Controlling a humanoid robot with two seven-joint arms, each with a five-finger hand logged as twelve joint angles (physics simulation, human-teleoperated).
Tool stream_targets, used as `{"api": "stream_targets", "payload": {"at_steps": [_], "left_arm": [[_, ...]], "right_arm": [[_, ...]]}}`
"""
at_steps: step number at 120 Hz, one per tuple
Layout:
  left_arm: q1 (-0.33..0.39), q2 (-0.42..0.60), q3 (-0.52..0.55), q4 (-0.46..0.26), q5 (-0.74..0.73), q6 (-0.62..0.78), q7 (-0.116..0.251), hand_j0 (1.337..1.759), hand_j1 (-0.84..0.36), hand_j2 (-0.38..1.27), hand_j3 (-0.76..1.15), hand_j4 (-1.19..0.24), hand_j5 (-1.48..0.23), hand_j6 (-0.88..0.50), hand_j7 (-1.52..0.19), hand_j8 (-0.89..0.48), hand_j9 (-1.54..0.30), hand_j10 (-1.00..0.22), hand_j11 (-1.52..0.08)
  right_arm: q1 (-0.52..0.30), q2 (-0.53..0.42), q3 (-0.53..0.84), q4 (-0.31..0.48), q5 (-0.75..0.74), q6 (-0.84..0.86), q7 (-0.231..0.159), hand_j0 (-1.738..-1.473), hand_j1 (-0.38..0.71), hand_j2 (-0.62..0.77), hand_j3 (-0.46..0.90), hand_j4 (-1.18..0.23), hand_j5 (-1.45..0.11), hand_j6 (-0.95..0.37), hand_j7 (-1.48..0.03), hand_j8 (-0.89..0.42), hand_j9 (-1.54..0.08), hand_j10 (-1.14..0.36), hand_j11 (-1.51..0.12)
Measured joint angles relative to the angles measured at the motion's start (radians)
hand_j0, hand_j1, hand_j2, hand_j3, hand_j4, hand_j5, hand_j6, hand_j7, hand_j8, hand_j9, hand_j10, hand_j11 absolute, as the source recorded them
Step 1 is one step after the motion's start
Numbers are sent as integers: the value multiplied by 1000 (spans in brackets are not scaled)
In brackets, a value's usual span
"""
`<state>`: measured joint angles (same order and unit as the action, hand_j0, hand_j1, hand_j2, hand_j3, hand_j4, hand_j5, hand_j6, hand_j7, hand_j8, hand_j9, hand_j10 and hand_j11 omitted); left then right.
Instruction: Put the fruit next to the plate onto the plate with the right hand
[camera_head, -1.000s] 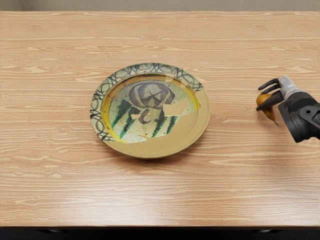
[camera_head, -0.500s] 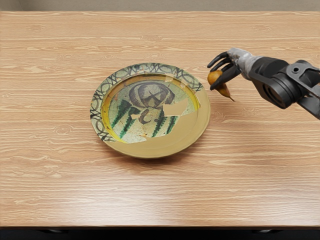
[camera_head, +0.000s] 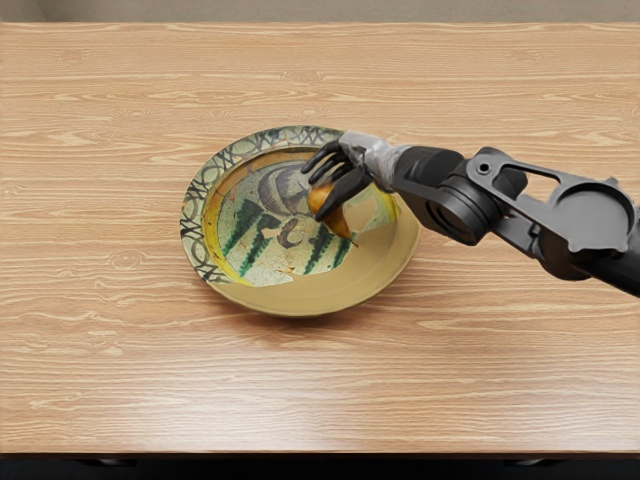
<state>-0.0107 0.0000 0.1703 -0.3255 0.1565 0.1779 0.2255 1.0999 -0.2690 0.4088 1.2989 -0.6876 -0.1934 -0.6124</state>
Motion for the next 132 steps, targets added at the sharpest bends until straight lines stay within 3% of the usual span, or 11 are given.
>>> {"api": "stream_targets", "payload": {"at_steps": [10,18,32,41,60,76,91,132], "left_arm": [[0,0,0,0,0,0,0,1658,324,4,0,-20,-27,-20,-27,-20,-27,-20,-27],[0,0,0,0,0,0,0,1658,324,4,0,-20,-26,-20,-27,-20,-27,-20,-27],[0,0,0,0,0,0,0,1658,325,4,0,-20,-26,-20,-26,-20,-26,-20,-26],[0,0,0,0,0,0,0,1658,325,4,0,-20,-26,-20,-26,-20,-26,-20,-26],[5,0,0,-1,0,0,0,1658,325,4,0,-20,-26,-20,-26,-20,-26,-20,-26],[2,0,0,0,0,0,0,1658,324,4,0,-20,-26,-20,-26,-20,-26,-20,-27],[5,0,1,0,0,0,0,1658,324,4,0,-20,-26,-20,-27,-20,-27,-20,-27],[0,0,0,0,-1,0,0,1658,324,4,0,-20,-26,-20,-26,-20,-26,-20,-26]], "right_arm": [[-8,15,20,0,4,25,1,-1658,48,272,0,-369,-504,-326,-489,-273,-489,-341,-473],[-49,8,123,0,58,177,1,-1658,-62,197,0,-266,-363,-236,-353,-197,-353,-246,-341],[-177,-21,310,0,210,537,1,-1658,-187,111,0,-150,-205,-133,-199,-111,-199,-139,-192],[-274,-36,407,0,281,674,1,-1658,-237,77,0,-104,-142,-93,-138,-77,-138,-96,-133],[-543,-57,739,0,335,776,2,-1658,-298,36,0,-48,-65,-42,-64,-35,-64,-44,-61],[-680,-136,898,0,421,796,2,-1658,-323,19,0,-25,-34,-21,-33,-18,-33,-23,-32],[-761,-210,994,-1,492,802,2,-1658,-335,11,0,-13,-18,-11,-18,-9,-18,-12,-17],[-885,-348,1115,-33,618,804,2,-1658,-347,3,0,-1,-3,0,-3,0,-3,-1,-3]]}}
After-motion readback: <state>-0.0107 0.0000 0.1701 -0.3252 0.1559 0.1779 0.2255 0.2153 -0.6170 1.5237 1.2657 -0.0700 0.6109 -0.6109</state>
